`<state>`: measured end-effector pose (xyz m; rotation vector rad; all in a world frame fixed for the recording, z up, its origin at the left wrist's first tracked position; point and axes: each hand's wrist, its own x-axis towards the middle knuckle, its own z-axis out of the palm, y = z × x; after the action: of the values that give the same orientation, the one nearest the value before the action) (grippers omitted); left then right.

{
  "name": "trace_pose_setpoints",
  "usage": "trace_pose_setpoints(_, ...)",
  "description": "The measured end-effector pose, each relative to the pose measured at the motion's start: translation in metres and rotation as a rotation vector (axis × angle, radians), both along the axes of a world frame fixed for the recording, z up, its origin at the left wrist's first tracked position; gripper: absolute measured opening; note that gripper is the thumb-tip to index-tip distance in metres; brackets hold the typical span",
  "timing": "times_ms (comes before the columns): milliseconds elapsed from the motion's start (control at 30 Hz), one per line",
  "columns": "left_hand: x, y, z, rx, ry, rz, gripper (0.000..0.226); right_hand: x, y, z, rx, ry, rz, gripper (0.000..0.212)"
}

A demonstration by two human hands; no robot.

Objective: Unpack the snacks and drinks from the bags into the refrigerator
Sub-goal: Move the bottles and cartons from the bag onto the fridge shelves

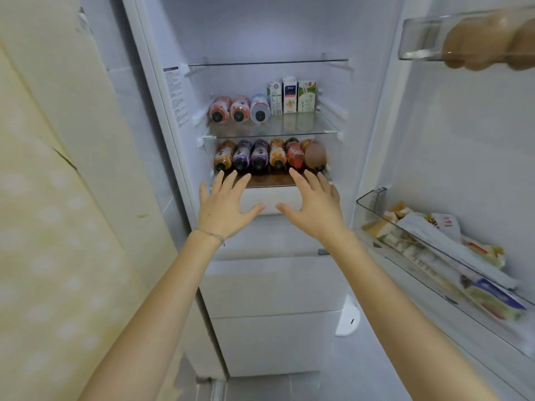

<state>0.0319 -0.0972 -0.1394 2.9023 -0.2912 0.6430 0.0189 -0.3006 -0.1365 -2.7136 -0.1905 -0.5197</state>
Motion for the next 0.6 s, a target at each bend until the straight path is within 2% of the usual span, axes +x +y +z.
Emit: trace_pose_setpoints(600, -0.118, -0.019, 0.049, 0.002, -0.154, -0.220, 0.076, -0.170, -0.009, 0.051, -0.029, -0.155, -0.205, 0.078)
